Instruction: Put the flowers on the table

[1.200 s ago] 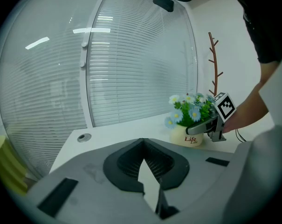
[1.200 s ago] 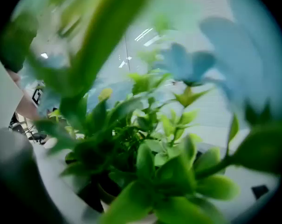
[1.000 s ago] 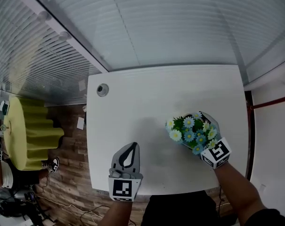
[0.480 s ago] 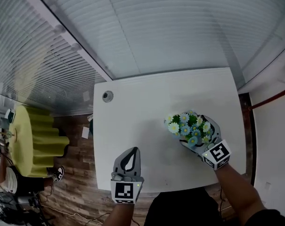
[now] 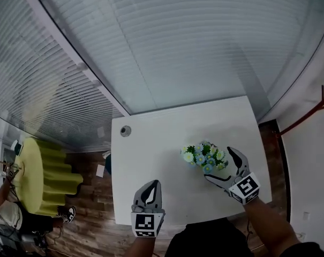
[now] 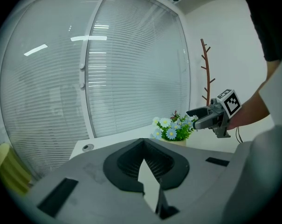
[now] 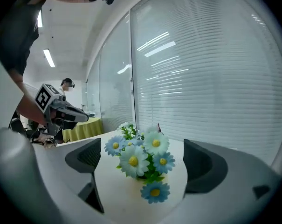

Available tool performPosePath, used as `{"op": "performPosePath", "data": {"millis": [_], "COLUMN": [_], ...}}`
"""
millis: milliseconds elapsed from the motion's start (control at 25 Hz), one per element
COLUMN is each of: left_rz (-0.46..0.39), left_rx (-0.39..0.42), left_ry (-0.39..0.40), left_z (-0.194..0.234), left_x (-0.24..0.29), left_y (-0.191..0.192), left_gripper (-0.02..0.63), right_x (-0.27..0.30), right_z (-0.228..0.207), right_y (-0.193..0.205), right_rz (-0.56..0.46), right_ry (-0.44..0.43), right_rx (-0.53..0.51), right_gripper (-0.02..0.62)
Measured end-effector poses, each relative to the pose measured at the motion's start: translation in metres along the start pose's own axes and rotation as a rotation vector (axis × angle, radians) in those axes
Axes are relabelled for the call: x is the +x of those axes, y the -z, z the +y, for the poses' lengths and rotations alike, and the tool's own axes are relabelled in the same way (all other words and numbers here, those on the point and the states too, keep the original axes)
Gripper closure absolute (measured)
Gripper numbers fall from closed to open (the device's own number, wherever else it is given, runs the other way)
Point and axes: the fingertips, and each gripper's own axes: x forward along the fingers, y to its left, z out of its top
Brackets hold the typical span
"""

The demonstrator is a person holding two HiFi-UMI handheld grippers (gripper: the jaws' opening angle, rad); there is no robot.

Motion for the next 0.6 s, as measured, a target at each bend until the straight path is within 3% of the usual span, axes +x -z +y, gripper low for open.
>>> {"op": "performPosePath", "data": {"millis": [280, 520, 600], "left_rz": [-0.013, -0.055, -0.065], "left_rx": [0.021, -0.001, 0.005], "left_ry": [-0.018, -0.011, -0.018], "left_z": [0.012, 0.013, 0.019], "left_x": [0.007, -0.006, 0.0], "left_y": [0.009, -0.042, -0.04], "left_gripper": [0.606, 0.606, 0.606], "right_x": [-0.005, -0.033, -0.032], "right_z": [-0.004, -0.011, -0.017], "right_y": [0.002, -0.059, -0.062], "right_rz": [-0.059, -0.084, -0.133], "right_ry": [0.012, 0.042, 0.063], "right_rx": [0.045, 0.016, 0.034], "right_gripper": [0.054, 0.054, 0.054]}}
